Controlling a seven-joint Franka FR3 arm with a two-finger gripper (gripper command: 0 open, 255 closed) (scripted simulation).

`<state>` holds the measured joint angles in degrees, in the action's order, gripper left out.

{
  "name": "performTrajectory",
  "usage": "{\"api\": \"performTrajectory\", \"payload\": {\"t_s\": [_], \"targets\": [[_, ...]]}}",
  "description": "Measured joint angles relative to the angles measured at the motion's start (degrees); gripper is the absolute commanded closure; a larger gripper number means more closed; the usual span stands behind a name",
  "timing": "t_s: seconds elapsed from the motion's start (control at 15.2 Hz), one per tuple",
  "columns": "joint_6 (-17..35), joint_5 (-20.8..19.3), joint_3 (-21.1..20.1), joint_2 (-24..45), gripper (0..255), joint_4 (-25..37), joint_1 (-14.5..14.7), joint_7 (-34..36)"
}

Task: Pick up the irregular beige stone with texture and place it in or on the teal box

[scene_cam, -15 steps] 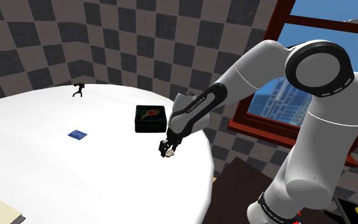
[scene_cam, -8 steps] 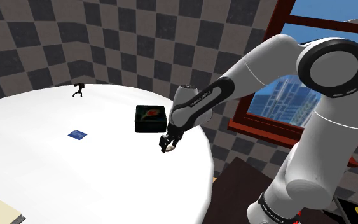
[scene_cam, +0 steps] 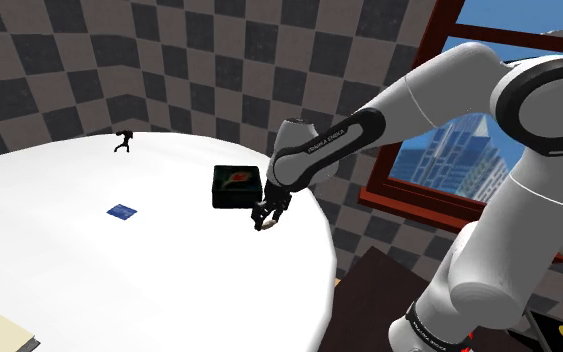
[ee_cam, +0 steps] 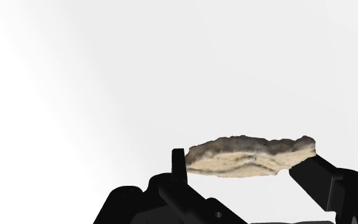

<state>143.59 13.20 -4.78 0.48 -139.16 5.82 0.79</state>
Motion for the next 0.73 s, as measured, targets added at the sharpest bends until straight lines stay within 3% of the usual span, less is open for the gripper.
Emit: {"api": "performTrajectory", "payload": {"t_s": [0.73], "targets": [[-8.64,-1.45,0.27,-5.77,255,2.94,-0.33,1.74]]}}
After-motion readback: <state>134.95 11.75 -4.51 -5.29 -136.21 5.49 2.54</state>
